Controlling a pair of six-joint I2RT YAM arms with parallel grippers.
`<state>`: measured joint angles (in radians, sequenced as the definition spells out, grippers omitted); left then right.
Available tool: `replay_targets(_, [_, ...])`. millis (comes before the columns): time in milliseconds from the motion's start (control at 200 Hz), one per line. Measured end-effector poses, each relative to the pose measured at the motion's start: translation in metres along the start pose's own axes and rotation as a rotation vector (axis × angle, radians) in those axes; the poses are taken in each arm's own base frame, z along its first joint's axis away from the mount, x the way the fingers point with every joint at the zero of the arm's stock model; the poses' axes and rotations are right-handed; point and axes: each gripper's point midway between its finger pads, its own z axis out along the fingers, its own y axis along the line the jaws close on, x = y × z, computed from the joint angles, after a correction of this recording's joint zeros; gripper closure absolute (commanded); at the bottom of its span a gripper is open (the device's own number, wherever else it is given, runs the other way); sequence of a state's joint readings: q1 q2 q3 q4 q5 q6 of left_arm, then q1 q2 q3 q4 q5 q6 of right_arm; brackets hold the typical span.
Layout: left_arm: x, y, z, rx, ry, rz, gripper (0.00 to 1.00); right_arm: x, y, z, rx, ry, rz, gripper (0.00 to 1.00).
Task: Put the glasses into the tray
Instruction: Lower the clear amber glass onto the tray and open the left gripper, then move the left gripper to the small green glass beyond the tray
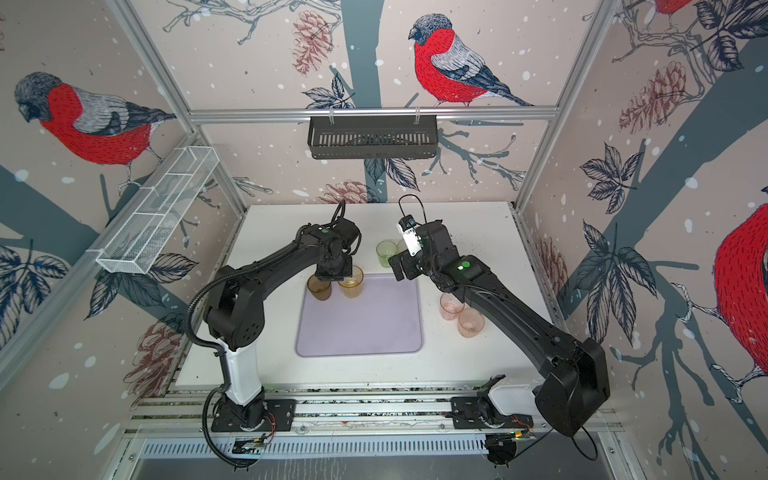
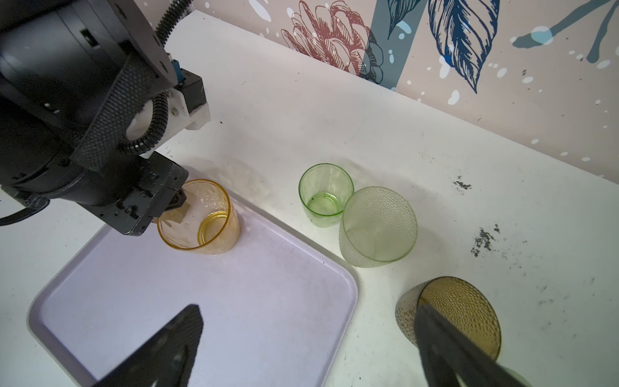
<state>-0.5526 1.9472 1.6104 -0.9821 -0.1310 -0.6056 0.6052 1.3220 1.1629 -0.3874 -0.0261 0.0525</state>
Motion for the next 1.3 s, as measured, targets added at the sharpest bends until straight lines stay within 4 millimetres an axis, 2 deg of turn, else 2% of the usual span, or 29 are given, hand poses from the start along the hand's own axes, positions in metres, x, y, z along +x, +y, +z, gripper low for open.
replay_targets(435, [-0.006, -0.003, -0.005, 0.009, -0.017, -0.002, 0.82, 0.000, 0.000, -0.001, 0.000, -0.002, 0.000, 0.01])
replay_targets(630, [-0.009, -0.004, -0.008, 0.011, -0.022, -0.002, 0.80, -0.004, 0.000, -0.002, 0.001, -0.011, 0.000, 0.01])
replay_targets(991, [-0.024, -0.004, -0.032, -0.001, -0.063, -0.007, 0.74, -0.014, -0.001, -0.006, 0.002, -0.035, 0.000, 0.01])
replay_targets(1156, [-0.038, -0.012, -0.049, 0.025, -0.091, -0.013, 0.67, -0.021, -0.005, -0.010, 0.009, -0.050, 0.003, 0.01])
replay_targets(1301, [-0.051, -0.024, -0.056, 0.046, -0.099, -0.027, 0.67, -0.032, -0.013, -0.020, 0.021, -0.080, 0.015, 0.01])
